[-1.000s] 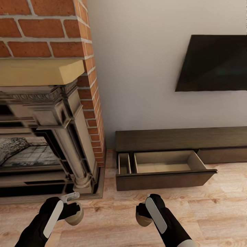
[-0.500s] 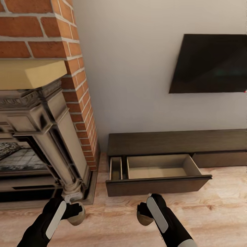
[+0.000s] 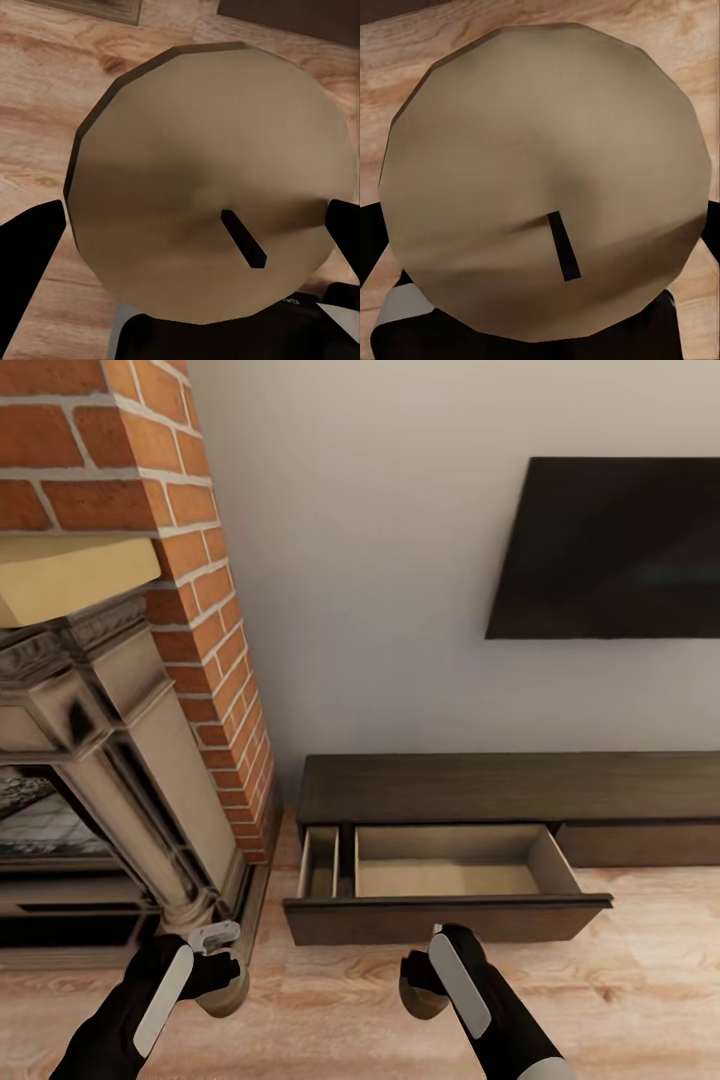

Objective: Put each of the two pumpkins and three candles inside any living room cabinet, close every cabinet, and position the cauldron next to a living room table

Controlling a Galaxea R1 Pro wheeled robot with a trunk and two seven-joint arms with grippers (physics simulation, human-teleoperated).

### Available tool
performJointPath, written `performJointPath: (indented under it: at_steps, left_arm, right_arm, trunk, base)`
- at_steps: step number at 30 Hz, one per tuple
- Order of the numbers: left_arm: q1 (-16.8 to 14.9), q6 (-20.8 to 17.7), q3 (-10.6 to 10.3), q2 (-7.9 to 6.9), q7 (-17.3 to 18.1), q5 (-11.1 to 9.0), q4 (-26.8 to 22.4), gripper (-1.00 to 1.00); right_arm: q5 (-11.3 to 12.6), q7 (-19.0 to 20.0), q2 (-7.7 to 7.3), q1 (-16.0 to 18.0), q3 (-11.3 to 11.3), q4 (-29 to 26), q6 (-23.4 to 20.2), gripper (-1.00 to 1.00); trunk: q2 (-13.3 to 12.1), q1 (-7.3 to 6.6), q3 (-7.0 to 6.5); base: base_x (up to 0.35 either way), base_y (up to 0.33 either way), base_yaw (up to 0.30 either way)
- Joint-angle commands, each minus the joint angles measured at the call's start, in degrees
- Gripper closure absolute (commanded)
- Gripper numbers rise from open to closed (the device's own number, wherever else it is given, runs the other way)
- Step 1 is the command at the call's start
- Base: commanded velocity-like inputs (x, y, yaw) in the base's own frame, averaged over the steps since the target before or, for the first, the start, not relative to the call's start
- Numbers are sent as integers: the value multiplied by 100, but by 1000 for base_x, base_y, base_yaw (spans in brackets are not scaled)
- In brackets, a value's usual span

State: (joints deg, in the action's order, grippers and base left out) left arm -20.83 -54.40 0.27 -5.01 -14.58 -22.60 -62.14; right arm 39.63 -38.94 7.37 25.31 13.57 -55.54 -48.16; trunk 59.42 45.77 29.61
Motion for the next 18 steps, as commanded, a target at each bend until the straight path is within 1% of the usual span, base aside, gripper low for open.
performJointPath:
  at_steps: [1, 3, 5, 6, 10, 11, 14, 15, 18]
  left_arm:
    - [0, 0, 0, 0, 2, 0, 0, 100]
    - [0, -5, 0, 0, 6, -6, 0, 100]
    - [0, -8, 0, 0, 12, -16, 0, 100]
    - [0, -13, 0, 5, 12, -24, 0, 100]
    - [0, -5, 0, 120, 14, -12, -11, 100]
    - [0, -8, 0, 140, 15, -10, -19, 100]
    - [0, -44, -5, 182, 22, -8, -81, 100]
    - [0, -60, -7, 187, 24, -11, -132, 100]
    - [7, -76, -13, 193, 25, -21, -328, 100]
  right_arm:
    - [1, 0, -3, 0, -11, 0, -2, 100]
    - [1, 0, -2, 0, -71, 0, -6, 100]
    - [1, 1, -1, 0, -188, 0, -13, 100]
    - [1, 1, 0, 0, -235, -4, -15, 100]
    - [4, 0, 1, 0, -269, -76, -33, 100]
    - [6, 0, 1, 0, -264, -180, -42, 100]
    - [9, 0, 1, 6, -246, -868, -261, 100]
    - [6, 0, 1, -18, -244, -1155, -392, 100]
    - [9, 0, 1, -157, -242, -1593, -527, 100]
  trunk:
    - [0, 0, 0]
    - [0, 0, 0]
    - [0, 0, 0]
    - [-40, -22, -18]
    - [-200, -110, -90]
    - [-241, -132, -108]
    - [-361, -198, -162]
    - [-401, -220, -180]
    - [-521, -286, -234]
  base:
    - [107, -281, 274]
    - [56, -176, 222]
    - [18, -58, 77]
    - [7, -23, 31]
    - [3, -9, 11]
    - [1, -2, 3]
    - [0, -1, 1]
    - [0, 0, 0]
    - [0, 0, 0]
